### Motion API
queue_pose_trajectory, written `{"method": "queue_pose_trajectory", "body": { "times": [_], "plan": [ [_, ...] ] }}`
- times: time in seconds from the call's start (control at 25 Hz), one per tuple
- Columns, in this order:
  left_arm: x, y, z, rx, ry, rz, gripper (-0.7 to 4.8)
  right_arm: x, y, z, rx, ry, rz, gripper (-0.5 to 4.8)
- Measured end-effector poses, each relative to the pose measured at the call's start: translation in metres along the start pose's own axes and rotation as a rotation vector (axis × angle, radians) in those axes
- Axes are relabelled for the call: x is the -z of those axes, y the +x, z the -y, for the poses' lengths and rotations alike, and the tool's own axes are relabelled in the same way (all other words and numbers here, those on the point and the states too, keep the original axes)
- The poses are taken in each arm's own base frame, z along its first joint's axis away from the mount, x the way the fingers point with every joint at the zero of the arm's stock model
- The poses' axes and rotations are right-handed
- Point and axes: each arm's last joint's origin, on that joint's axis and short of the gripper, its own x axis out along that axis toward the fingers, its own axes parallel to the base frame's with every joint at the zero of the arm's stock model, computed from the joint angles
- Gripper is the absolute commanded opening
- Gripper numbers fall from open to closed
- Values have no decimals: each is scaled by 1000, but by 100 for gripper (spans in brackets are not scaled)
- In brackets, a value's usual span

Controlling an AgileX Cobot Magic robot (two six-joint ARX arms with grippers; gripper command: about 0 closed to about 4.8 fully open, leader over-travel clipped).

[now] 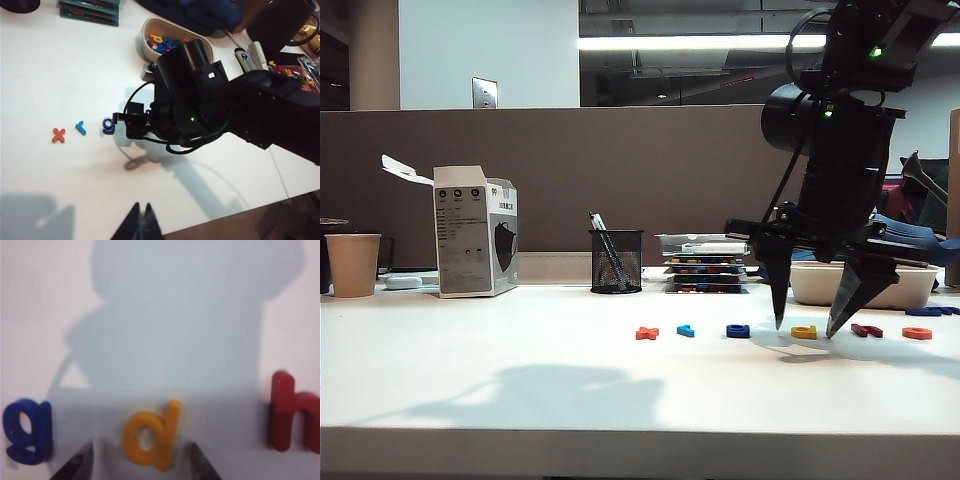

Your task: Select the appropriate letters from the row of letter magnets placed on the table to arrange into the word "dog".

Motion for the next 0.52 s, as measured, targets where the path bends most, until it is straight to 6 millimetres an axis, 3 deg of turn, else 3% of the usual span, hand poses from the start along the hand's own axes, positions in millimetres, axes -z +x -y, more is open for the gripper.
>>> {"method": "queue_pose_trajectory", "body": {
  "times": [0.52],
  "plan": [
    [0, 0, 0, 0, 0, 0, -3, -3, 3, -1, 4, -1, 10, 244]
  ]
}}
